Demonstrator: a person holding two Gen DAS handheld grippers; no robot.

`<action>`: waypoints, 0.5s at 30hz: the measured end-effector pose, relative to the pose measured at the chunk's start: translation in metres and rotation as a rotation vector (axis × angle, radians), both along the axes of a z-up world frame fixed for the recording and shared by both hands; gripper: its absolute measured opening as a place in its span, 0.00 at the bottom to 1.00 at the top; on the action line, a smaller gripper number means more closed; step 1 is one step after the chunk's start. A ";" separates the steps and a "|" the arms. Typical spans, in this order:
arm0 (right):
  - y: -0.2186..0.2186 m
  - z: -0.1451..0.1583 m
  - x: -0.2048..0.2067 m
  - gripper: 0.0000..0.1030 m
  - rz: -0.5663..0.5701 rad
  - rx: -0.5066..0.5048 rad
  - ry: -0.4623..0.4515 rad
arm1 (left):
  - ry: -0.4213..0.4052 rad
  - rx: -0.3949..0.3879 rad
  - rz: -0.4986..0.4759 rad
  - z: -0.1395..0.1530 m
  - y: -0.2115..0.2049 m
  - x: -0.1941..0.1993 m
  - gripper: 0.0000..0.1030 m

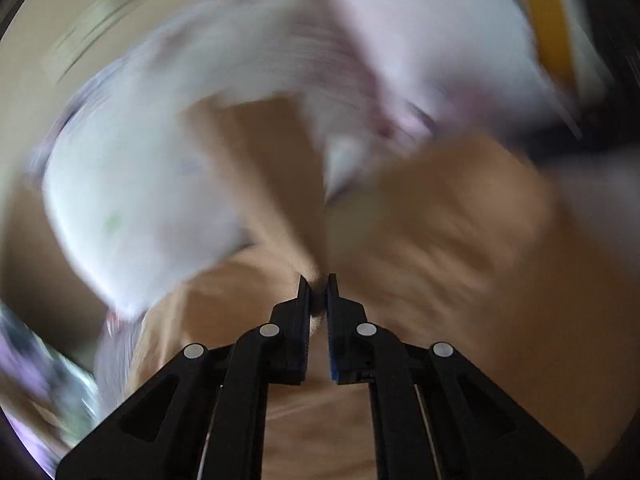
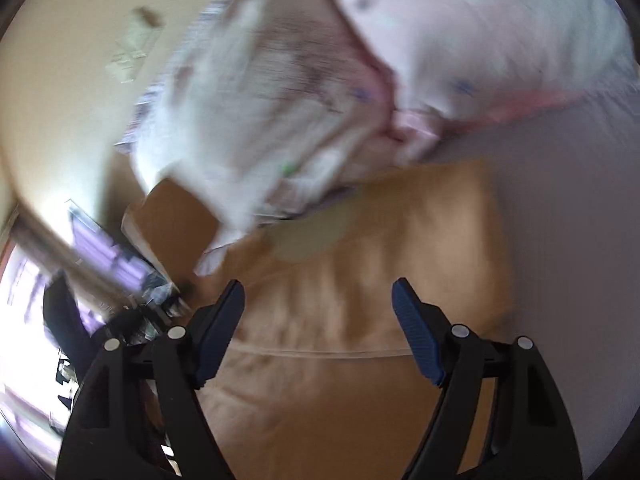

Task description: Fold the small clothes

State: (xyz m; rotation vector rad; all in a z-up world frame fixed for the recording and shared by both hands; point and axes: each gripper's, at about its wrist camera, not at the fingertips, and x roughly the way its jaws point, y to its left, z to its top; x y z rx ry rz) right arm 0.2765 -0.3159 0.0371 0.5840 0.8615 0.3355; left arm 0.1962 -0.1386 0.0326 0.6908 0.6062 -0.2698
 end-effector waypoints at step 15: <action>0.029 -0.043 0.031 0.14 0.090 -0.235 0.147 | 0.003 0.001 0.176 -0.020 0.097 -0.093 0.51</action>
